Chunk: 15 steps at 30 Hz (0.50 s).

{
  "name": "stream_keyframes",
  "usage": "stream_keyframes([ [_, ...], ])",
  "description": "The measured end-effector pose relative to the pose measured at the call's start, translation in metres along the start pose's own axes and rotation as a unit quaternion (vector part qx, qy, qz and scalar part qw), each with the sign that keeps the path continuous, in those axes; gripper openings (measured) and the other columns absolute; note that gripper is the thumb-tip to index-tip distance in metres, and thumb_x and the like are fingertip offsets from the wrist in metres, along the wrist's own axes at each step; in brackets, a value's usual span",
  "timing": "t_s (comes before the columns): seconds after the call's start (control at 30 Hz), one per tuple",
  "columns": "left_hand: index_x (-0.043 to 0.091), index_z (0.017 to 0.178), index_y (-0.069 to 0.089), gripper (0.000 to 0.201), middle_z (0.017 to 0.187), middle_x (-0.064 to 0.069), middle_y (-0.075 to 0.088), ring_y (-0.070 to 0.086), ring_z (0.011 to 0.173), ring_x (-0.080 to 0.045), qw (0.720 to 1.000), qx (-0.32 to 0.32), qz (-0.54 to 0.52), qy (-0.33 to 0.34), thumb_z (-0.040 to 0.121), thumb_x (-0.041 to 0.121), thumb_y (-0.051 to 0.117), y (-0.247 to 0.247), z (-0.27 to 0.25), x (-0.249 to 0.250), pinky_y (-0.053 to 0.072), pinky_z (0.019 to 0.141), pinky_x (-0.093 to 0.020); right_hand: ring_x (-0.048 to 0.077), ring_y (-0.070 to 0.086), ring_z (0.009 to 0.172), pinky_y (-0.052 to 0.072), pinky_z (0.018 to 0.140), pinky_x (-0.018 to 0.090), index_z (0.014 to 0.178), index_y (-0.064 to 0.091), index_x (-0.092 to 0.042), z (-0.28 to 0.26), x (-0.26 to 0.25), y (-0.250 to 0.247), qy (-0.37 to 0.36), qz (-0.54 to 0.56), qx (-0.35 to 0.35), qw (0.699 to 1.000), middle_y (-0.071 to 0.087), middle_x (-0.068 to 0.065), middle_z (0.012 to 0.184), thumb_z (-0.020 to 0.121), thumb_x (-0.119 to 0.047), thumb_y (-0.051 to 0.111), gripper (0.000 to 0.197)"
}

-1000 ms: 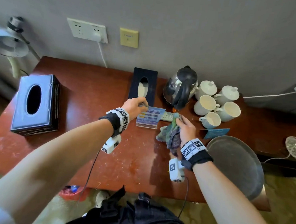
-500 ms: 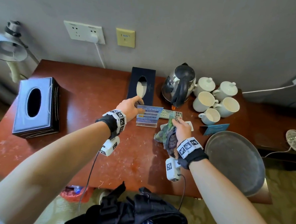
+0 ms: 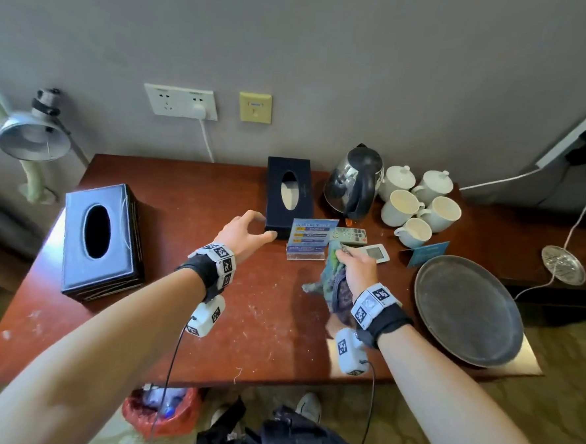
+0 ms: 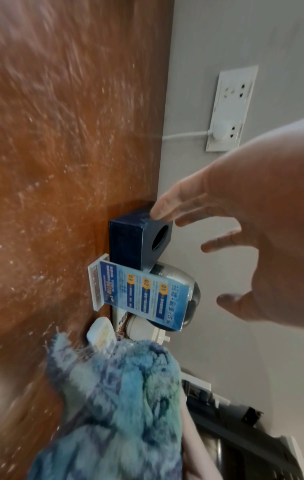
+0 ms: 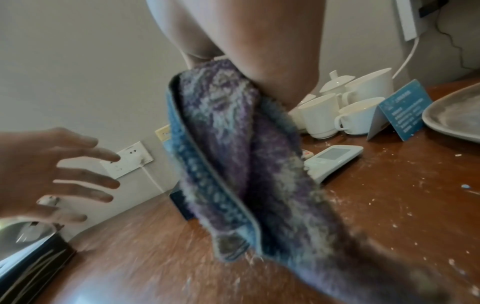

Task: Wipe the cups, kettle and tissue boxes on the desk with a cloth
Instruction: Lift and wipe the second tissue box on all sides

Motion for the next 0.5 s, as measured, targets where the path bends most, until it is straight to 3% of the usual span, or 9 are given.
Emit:
stream_keyframes([
  [0.07,0.036,0.125,0.052,0.049,0.126,-0.001,0.056,0.054,0.109,-0.02,1.0,0.009,-0.011,-0.01,0.084,0.058,0.063,-0.009,-0.009,-0.01,0.044,0.089,-0.034,0.023,0.065,0.107,0.049,0.098,0.034,0.109,0.074,-0.008,-0.009,0.004,0.01,-0.001,-0.01,-0.014,1.0,0.073,0.0,0.104,0.09,-0.012,0.065,0.021],
  [0.2,0.038,0.124,0.053,0.053,0.125,-0.001,0.057,0.054,0.112,-0.02,0.998,0.047,-0.029,-0.033,0.078,0.064,0.06,-0.029,-0.03,-0.032,0.044,0.095,-0.037,0.022,0.067,0.104,0.05,0.101,0.039,0.106,0.076,-0.012,-0.022,0.011,0.037,0.007,-0.029,-0.072,0.997,0.074,-0.001,0.103,0.087,-0.012,0.067,0.021],
  [0.33,0.039,0.122,0.054,0.065,0.123,-0.001,0.058,0.055,0.113,-0.021,0.992,0.088,-0.05,-0.079,0.066,0.073,0.053,-0.047,-0.059,-0.052,0.046,0.098,-0.04,0.019,0.064,0.107,0.047,0.101,0.034,0.112,0.073,-0.007,-0.035,0.008,0.066,-0.017,-0.044,-0.143,0.989,0.072,-0.002,0.106,0.089,-0.009,0.066,0.024],
  [0.4,0.036,0.123,0.054,0.058,0.122,-0.004,0.058,0.055,0.112,-0.021,0.988,0.111,-0.051,-0.099,0.074,0.067,0.059,-0.058,-0.075,-0.063,0.045,0.097,-0.037,0.017,0.064,0.103,0.047,0.097,0.031,0.113,0.072,-0.006,-0.043,0.001,0.083,-0.018,-0.049,-0.182,0.982,0.071,-0.003,0.101,0.091,-0.01,0.065,0.024],
  [0.5,0.031,0.126,0.055,0.048,0.121,-0.007,0.057,0.055,0.112,-0.021,0.978,0.151,-0.057,-0.132,0.085,0.053,0.066,-0.074,-0.099,-0.082,0.043,0.094,-0.033,0.02,0.065,0.104,0.05,0.1,0.036,0.115,0.072,-0.006,-0.049,-0.008,0.113,-0.025,-0.06,-0.222,0.973,0.071,-0.001,0.102,0.09,-0.009,0.065,0.026],
])
Point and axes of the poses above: each hand's wrist, its own z-axis towards the middle knuckle, its own y-axis out of the palm, x = y × z, the point moved 2 cm from there along z, towards the middle knuckle
